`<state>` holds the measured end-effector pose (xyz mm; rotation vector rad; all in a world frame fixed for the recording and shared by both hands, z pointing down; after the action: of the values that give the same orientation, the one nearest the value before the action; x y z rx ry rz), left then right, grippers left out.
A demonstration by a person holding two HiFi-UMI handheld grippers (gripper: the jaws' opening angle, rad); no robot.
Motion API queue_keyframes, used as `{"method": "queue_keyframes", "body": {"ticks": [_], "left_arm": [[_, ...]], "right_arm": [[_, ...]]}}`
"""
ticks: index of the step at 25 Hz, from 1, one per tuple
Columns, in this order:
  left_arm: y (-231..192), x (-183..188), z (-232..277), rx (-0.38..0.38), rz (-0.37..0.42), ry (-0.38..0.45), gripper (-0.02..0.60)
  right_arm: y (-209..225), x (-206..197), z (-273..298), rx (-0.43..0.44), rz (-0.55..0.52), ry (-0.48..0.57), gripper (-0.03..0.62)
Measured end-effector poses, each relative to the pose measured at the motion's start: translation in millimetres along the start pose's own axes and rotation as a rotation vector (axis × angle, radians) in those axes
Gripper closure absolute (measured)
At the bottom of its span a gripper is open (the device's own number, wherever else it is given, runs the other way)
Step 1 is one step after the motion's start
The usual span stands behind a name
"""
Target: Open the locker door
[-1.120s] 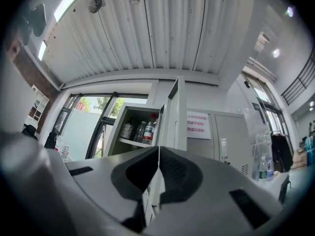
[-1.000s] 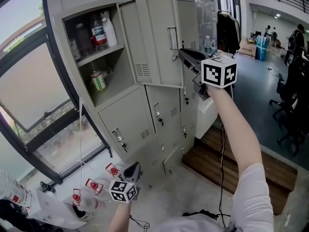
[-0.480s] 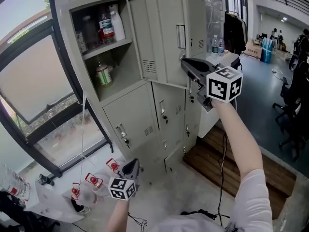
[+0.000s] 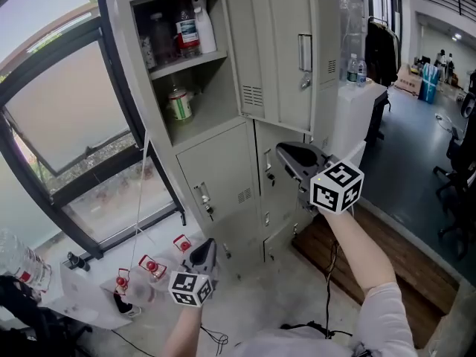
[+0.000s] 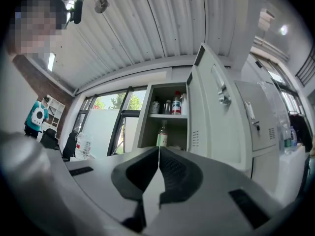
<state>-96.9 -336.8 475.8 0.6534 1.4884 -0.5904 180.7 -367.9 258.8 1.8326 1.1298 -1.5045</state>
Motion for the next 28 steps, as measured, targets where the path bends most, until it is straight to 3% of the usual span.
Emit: {"method": "queue_keyframes", "body": {"ticks": [6, 15, 28], "left_arm": [[-9, 7, -15, 0.044, -0.001, 0.034, 0.572], [-10, -5, -29, 0.067, -0.003, 0.003, 0.572], [-17, -13, -54, 0.126, -0.005, 0.005, 0.572]], "right_arm": [[-41, -62, -6, 0.018, 0.047, -0.036, 0.579], [-110, -148, -11, 0.048, -0.002, -0.146, 0.579], [-141, -204, -15, 0.041, 0.112, -0.212, 0.58]]}}
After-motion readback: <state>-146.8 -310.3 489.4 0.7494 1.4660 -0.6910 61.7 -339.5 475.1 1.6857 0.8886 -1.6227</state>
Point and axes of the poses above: the fingertips, and each gripper's own axes: z forward along the fingers, y to its right, x out of its top, the point moved 5 cm from there along -z, backward along the fingers, and after that the axes turned 4 degrees about y, right-handed, at the moved point
